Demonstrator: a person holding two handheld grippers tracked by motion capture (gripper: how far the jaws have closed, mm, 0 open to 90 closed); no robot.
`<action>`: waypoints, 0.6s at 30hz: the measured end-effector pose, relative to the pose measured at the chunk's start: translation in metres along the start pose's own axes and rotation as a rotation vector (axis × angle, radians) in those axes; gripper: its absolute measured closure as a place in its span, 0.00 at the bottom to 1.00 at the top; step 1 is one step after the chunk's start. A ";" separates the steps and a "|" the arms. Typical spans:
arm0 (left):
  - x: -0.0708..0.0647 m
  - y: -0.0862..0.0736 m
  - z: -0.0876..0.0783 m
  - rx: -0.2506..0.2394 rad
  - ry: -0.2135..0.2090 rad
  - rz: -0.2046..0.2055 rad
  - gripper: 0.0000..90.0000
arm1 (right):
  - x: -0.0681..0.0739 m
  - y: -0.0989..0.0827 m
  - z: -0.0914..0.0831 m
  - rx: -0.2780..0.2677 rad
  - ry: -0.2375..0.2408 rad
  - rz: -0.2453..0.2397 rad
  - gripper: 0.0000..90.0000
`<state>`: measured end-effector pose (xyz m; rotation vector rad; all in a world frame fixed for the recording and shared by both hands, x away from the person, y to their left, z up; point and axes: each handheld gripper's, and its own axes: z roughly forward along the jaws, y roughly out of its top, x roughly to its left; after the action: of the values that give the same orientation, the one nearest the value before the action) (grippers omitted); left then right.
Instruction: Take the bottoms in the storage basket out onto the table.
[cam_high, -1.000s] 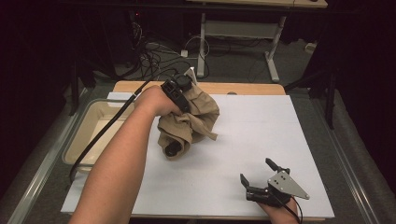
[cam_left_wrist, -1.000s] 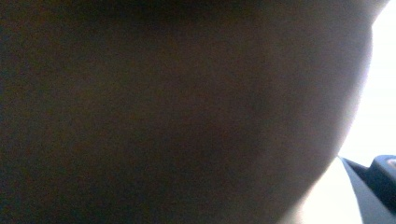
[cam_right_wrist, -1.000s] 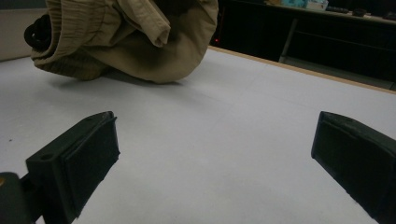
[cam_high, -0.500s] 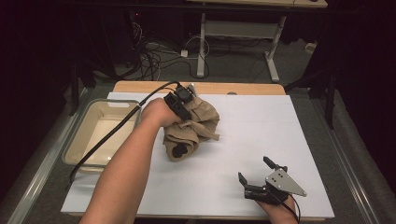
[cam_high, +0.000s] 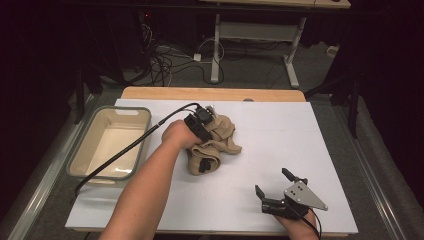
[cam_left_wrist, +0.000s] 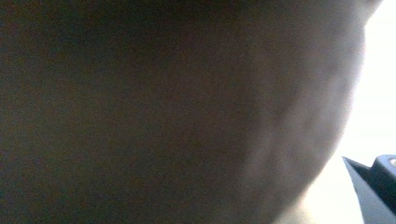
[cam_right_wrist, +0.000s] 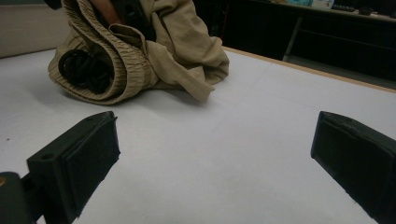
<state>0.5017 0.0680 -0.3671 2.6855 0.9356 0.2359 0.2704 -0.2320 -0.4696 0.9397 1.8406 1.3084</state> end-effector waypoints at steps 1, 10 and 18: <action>-0.001 0.000 0.005 0.001 -0.004 0.003 0.66 | 0.000 0.000 0.000 0.002 0.000 0.004 0.02; -0.010 -0.002 0.042 -0.018 -0.036 -0.014 0.64 | 0.000 -0.001 0.000 0.007 -0.003 0.002 0.02; -0.017 -0.005 0.053 -0.050 -0.039 -0.007 0.31 | 0.001 -0.002 0.001 0.010 0.003 -0.002 0.02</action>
<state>0.4986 0.0495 -0.4202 2.6309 0.9154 0.2021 0.2704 -0.2313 -0.4715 0.9414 1.8508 1.3013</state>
